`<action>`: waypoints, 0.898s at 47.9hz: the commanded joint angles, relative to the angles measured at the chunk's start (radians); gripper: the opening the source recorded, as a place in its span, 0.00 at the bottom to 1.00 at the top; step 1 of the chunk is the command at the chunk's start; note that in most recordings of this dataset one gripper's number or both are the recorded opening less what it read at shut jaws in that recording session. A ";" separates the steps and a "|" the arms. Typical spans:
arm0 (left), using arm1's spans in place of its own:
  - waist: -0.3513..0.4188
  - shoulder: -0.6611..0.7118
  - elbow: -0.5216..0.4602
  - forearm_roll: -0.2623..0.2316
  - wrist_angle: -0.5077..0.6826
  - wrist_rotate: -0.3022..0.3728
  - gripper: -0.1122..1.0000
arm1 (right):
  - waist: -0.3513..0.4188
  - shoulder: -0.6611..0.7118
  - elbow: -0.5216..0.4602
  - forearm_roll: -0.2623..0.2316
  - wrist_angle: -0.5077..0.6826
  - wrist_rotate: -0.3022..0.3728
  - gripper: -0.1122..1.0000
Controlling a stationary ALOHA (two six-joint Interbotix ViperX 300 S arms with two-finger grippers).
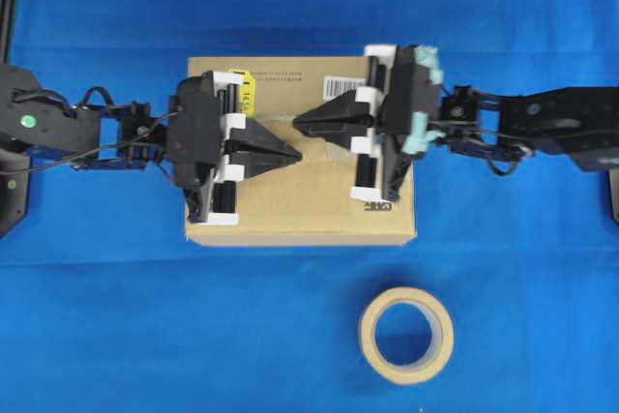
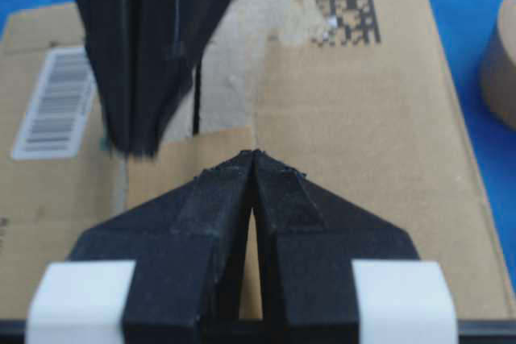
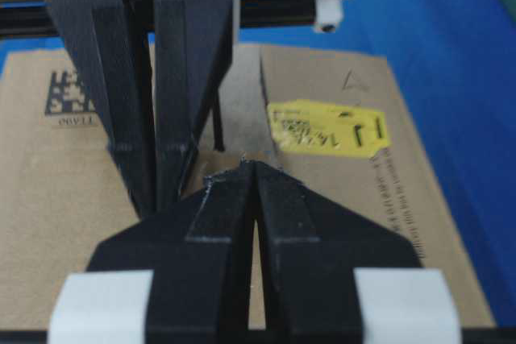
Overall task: Apply tape along the seams of the closed cardboard box to seal it securely.
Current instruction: 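Slide both grippers toward each other along the taped seam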
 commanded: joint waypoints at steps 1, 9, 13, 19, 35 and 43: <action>0.008 0.008 -0.018 0.000 -0.008 0.000 0.10 | 0.006 0.017 -0.041 -0.003 -0.005 -0.002 0.09; 0.015 0.028 -0.002 -0.003 -0.009 -0.015 0.10 | 0.012 0.075 -0.064 0.002 -0.003 0.008 0.09; 0.011 0.035 0.021 -0.006 -0.008 -0.032 0.10 | 0.018 0.092 -0.066 0.002 -0.003 0.014 0.09; 0.009 0.035 0.077 -0.012 -0.009 -0.064 0.10 | 0.034 0.107 -0.060 0.017 -0.003 0.014 0.09; 0.008 0.021 0.170 -0.012 -0.012 -0.158 0.10 | 0.058 0.091 0.023 0.091 0.021 0.014 0.09; 0.006 0.020 0.189 -0.012 -0.012 -0.161 0.10 | 0.064 0.061 0.074 0.120 0.021 0.014 0.09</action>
